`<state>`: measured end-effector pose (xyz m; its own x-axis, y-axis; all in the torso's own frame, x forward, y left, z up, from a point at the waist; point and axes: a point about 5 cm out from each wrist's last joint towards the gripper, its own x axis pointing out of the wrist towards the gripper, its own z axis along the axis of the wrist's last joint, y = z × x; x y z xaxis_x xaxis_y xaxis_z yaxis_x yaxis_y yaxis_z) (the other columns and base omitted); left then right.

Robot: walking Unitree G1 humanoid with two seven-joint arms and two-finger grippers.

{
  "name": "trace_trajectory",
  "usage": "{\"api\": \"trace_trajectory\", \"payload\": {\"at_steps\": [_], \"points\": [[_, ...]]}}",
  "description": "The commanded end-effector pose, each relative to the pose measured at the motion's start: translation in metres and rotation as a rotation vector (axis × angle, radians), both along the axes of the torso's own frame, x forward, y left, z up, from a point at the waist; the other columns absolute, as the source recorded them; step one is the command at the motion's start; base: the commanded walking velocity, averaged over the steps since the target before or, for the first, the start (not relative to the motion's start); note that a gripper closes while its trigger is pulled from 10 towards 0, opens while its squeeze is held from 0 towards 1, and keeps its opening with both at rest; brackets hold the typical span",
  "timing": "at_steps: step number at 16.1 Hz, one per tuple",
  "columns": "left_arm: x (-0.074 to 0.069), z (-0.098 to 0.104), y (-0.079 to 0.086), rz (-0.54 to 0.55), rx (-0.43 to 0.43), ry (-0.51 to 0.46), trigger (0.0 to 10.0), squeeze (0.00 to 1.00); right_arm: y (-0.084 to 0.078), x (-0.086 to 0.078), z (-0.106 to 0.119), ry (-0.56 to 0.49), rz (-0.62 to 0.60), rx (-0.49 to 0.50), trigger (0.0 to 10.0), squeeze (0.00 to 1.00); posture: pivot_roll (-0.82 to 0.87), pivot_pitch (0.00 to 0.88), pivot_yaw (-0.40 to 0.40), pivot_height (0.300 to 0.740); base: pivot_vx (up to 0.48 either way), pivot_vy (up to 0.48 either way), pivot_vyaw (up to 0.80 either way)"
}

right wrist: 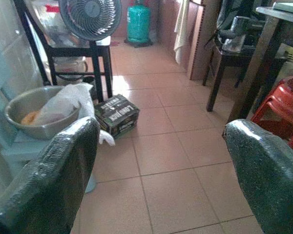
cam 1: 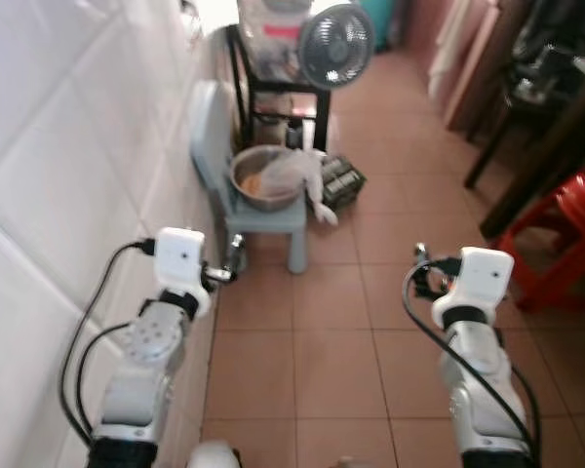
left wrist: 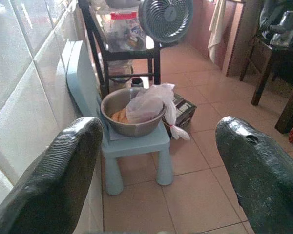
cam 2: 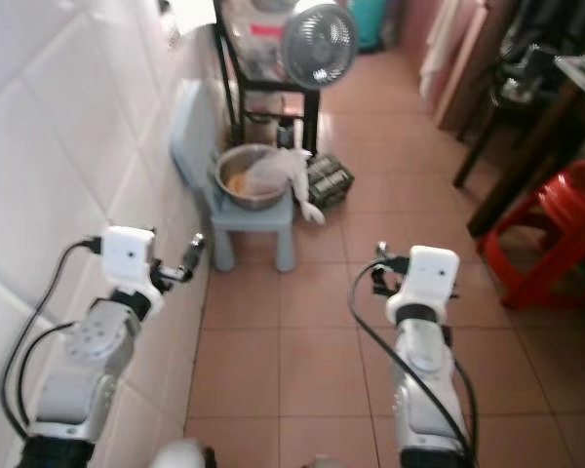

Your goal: Setting the table

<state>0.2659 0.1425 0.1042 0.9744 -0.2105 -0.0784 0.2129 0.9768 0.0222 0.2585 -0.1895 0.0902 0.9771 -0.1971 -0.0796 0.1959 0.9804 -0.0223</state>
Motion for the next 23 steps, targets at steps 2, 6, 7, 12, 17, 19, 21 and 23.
{"api": "trace_trajectory", "payload": {"at_steps": [2,6,7,12,17,19,21,23], "points": [[-0.0001,0.0037,-0.0034,-0.022,-0.009,-0.017,10.0,0.0,-0.001,0.0012,0.001,0.004,0.001,-0.007,10.0,0.0,0.01,0.0,0.004,0.74,0.263,0.0,-0.8],[-0.002,0.0048,-0.0086,-0.055,-0.022,-0.025,10.0,0.0,-0.0008,0.0013,0.001,0.004,0.003,-0.009,10.0,0.0,0.01,0.0,0.003,0.74,0.39,0.0,-0.8],[-0.0018,0.0049,-0.0087,-0.055,-0.024,-0.025,10.0,0.0,-0.0008,0.0014,0.0012,0.004,0.003,-0.01,10.0,0.0,0.01,0.0,0.002,0.74,0.394,0.0,-0.8],[-0.0011,0.0023,-0.0089,-0.035,-0.042,-0.009,10.0,0.0,-0.0006,0.0016,0.0007,0.007,0.004,-0.011,10.0,0.0,0.01,0.0,0.002,0.74,0.184,0.0,-0.8],[0.0019,-0.0016,-0.0052,0.014,-0.09,0.042,10.0,0.0,-0.0012,0.0016,0.0006,0.008,0.011,-0.008,10.0,0.0,0.0,0.0,-0.005,0.74,0.0,0.0,-0.8],[0.0032,-0.0039,-0.0001,0.044,-0.098,0.051,10.0,0.0,-0.0001,0.0021,0.0007,0.007,0.023,-0.006,10.0,0.0,0.0,0.0,-0.007,0.74,0.0,0.0,-0.8],[0.0054,-0.0034,-0.0033,0.042,-0.085,0.027,10.0,0.0,0.0011,0.0061,0.0018,0.003,0.03,-0.003,10.0,0.0,0.0,0.0,-0.012,0.74,0.0,0.0,-0.8],[0.0075,-0.0027,-0.008,0.033,-0.066,0.013,10.0,0.0,0.0069,0.009,0.001,0.002,0.047,0.001,10.0,0.0,0.01,0.0,-0.017,0.74,0.0,0.0,-0.8]]}}
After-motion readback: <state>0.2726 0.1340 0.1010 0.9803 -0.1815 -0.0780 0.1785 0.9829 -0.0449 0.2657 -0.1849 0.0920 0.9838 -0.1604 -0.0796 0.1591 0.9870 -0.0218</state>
